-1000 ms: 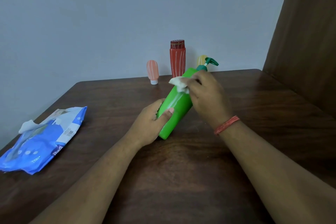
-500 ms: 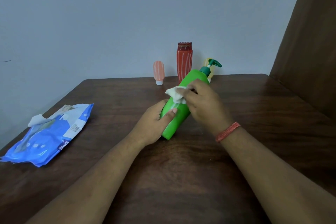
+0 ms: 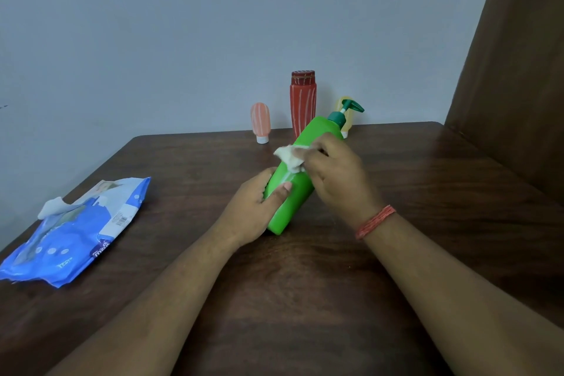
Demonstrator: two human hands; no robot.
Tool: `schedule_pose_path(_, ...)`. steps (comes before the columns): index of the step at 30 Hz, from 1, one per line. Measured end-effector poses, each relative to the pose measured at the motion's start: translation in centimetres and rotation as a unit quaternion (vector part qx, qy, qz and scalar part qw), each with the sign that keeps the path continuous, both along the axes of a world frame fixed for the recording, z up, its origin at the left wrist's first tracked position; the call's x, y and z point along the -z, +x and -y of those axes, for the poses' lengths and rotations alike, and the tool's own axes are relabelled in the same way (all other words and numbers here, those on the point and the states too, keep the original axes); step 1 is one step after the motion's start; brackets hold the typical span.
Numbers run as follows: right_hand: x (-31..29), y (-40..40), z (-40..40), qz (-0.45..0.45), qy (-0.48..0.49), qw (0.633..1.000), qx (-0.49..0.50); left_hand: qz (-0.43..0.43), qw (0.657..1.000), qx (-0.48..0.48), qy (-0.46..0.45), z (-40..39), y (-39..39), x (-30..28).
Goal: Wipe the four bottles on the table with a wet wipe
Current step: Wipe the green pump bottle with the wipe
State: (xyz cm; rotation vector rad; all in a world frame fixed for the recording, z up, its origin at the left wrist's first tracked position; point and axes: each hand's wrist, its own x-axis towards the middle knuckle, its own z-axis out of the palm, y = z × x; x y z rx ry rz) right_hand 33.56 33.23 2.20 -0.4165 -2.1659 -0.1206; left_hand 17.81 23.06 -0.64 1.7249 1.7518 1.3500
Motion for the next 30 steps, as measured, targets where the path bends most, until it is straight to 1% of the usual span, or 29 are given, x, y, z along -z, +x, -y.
schedule_pose_path(2,0.0,0.0,0.2,0.022,0.016,1.000,-0.006,0.007,1.000,-0.003,0.002,0.0,0.0,0.1)
schedule_pose_path(5,-0.3,0.1,-0.6,-0.037,-0.014,0.999,0.031,-0.011,1.000,-0.005,-0.007,0.0,0.1,0.1)
schedule_pose_path(6,-0.3,0.1,-0.5,-0.035,-0.020,0.999,0.026,-0.013,1.000,-0.006,-0.007,-0.1,0.1,0.0)
schedule_pose_path(9,0.2,-0.2,0.4,0.039,0.012,0.999,-0.013,-0.007,1.000,-0.011,0.004,0.0,0.1,-0.1)
schedule_pose_path(10,0.1,-0.2,0.5,0.039,0.011,0.999,-0.008,-0.006,1.000,-0.012,0.004,0.0,0.1,-0.1)
schedule_pose_path(13,-0.3,0.0,0.1,-0.029,-0.026,0.999,0.033,-0.018,1.000,-0.011,-0.007,0.0,0.3,-0.1)
schedule_pose_path(14,-0.3,0.0,0.3,-0.027,-0.028,0.999,0.022,-0.019,1.000,-0.010,-0.005,0.0,0.3,-0.1)
schedule_pose_path(16,-0.1,-0.1,0.8,0.022,-0.004,1.000,-0.012,-0.016,1.000,-0.014,0.003,0.0,0.2,-0.2)
schedule_pose_path(17,0.0,-0.1,0.8,0.034,0.008,0.999,-0.013,-0.014,1.000,-0.018,0.002,0.0,0.1,-0.1)
schedule_pose_path(18,-0.1,-0.1,0.6,0.021,0.005,1.000,-0.002,-0.014,1.000,-0.018,-0.001,-0.1,0.1,-0.1)
schedule_pose_path(20,-0.2,0.0,-0.2,-0.045,-0.023,0.998,0.030,-0.018,1.000,-0.019,-0.008,-0.1,0.2,-0.1)
schedule_pose_path(21,-0.2,0.0,-0.3,-0.059,-0.033,0.997,0.032,-0.020,1.000,-0.019,-0.007,-0.1,0.2,-0.1)
schedule_pose_path(22,-0.1,0.0,-0.1,-0.048,-0.031,0.998,0.018,-0.019,1.000,-0.018,-0.002,-0.1,0.2,-0.1)
schedule_pose_path(24,0.2,0.0,0.4,0.008,-0.006,1.000,-0.018,-0.013,1.000,-0.021,0.006,-0.1,0.0,0.0)
schedule_pose_path(25,0.3,0.0,0.3,0.015,0.001,1.000,-0.021,-0.010,1.000,-0.024,0.006,-0.1,0.0,0.0)
schedule_pose_path(26,0.2,0.0,0.0,-0.003,-0.005,1.000,-0.011,-0.011,1.000,-0.027,0.001,-0.1,-0.1,0.0)
schedule_pose_path(28,0.2,0.0,-0.8,-0.072,-0.040,0.996,0.020,-0.014,0.999,-0.027,-0.011,-0.1,-0.1,0.0)
schedule_pose_path(29,0.3,0.1,-0.9,-0.082,-0.051,0.995,0.021,-0.013,1.000,-0.025,-0.011,-0.1,-0.1,0.1)
schedule_pose_path(30,0.5,0.1,-0.7,-0.068,-0.051,0.996,0.008,-0.009,1.000,-0.024,-0.008,-0.1,-0.1,0.1)
